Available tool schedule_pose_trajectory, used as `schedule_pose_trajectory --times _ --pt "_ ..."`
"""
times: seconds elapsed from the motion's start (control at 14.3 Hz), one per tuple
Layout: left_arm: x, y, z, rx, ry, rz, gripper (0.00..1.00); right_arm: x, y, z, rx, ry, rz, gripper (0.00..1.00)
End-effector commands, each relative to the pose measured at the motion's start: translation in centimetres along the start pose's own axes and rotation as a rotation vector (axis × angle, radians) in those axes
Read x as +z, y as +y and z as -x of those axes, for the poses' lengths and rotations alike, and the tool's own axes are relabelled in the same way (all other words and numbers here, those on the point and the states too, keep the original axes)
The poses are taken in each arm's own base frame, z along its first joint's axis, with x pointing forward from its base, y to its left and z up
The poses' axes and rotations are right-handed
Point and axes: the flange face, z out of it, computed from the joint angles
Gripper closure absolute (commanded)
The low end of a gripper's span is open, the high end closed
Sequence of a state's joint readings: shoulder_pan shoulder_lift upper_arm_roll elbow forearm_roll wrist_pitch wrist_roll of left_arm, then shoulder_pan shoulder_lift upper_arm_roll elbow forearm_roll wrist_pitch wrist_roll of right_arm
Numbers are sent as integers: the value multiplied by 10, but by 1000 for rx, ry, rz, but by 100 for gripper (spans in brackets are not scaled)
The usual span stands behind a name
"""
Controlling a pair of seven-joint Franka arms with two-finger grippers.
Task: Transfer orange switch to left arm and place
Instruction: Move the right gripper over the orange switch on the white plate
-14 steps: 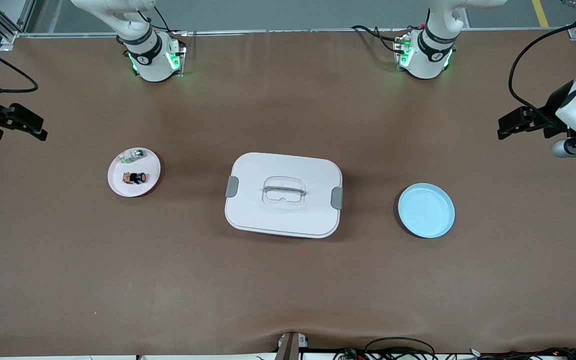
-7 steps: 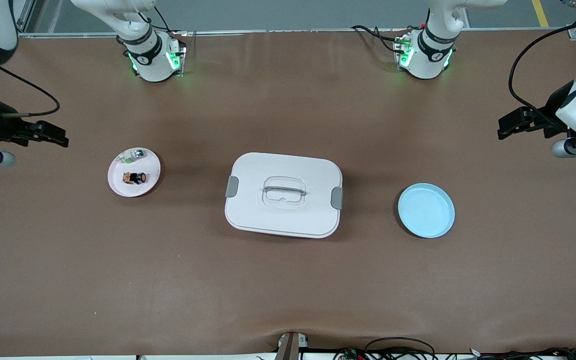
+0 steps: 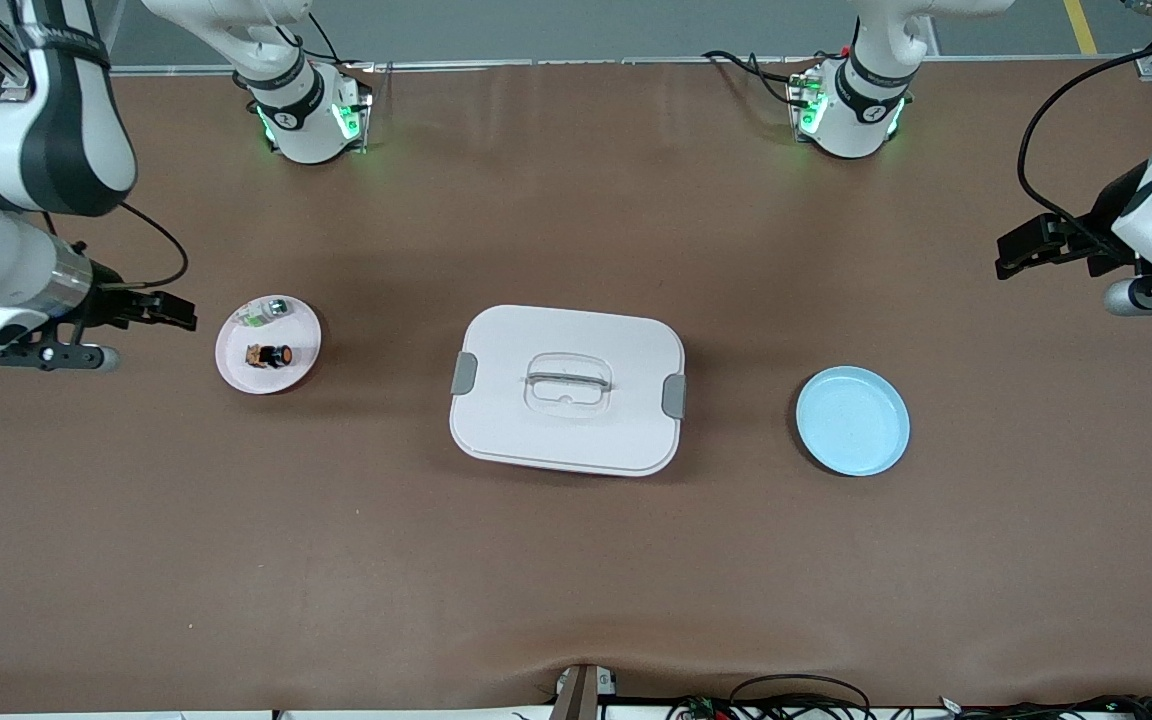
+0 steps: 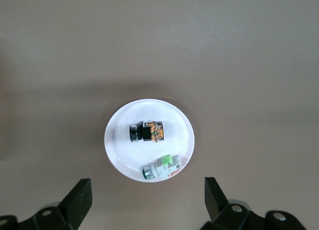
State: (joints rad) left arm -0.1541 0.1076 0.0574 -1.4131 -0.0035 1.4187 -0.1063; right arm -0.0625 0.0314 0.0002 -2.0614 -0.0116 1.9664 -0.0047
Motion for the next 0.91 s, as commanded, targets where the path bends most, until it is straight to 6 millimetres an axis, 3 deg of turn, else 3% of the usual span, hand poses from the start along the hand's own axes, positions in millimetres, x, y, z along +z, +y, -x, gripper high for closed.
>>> schedule_pose_trajectory --times 0.0,0.56,0.84 --pt "-3 0 1 11 -2 10 0 37 2 17 8 40 -19 0" --pt "-3 1 1 13 -2 13 0 117 1 -3 9 67 -17 0" --pt "-3 0 1 12 -2 15 0 144 -4 -10 -3 50 -17 0"
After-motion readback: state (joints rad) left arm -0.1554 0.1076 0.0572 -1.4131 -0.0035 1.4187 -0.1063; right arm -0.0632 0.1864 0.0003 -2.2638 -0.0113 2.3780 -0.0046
